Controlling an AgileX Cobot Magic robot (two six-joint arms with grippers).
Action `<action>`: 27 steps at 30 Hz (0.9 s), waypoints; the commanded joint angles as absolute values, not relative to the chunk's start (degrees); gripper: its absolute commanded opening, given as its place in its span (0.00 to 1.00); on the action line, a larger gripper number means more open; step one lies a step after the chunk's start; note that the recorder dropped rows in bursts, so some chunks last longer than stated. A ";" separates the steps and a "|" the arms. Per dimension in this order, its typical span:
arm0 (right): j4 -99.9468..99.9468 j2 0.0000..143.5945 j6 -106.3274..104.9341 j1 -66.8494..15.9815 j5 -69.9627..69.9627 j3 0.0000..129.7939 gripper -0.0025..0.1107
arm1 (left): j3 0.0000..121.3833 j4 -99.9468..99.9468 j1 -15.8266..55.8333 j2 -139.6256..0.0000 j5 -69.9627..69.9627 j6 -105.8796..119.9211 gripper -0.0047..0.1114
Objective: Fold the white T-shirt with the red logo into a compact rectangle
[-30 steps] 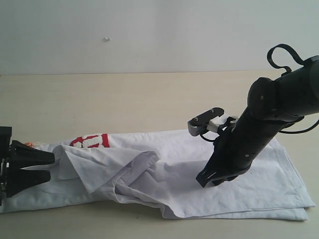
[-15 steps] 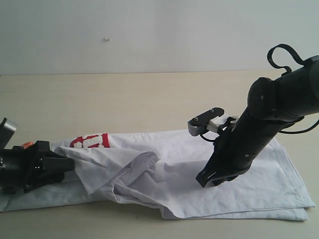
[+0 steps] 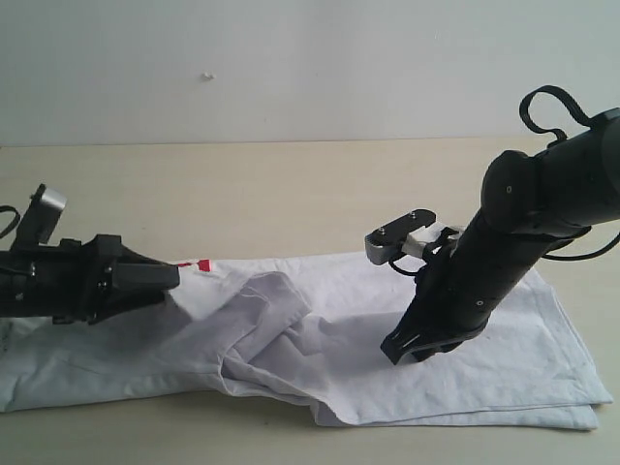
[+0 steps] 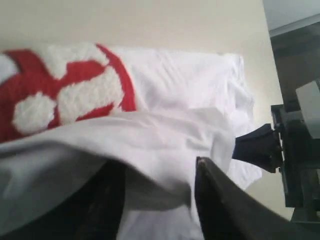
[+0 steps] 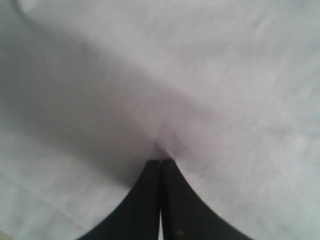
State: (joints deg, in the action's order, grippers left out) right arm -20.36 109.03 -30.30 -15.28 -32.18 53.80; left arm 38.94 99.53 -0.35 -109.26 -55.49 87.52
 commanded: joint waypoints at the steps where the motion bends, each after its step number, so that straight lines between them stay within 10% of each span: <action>1: -20.64 109.41 -30.39 -15.27 -33.18 53.62 0.02 | 42.73 99.95 0.05 -108.68 -54.55 86.23 0.43; 18: -20.64 105.97 -30.39 -15.27 -31.10 53.62 0.02 | 48.13 83.00 -2.31 -102.52 -55.22 80.99 0.42; 27: -20.79 102.90 -30.25 -15.27 -32.25 53.62 0.02 | 46.71 70.94 8.93 -102.01 -52.54 77.25 0.37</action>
State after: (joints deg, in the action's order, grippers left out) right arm -20.36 104.05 -30.30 -15.28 -31.70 53.80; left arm 47.37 71.56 5.15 -102.58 -56.46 77.76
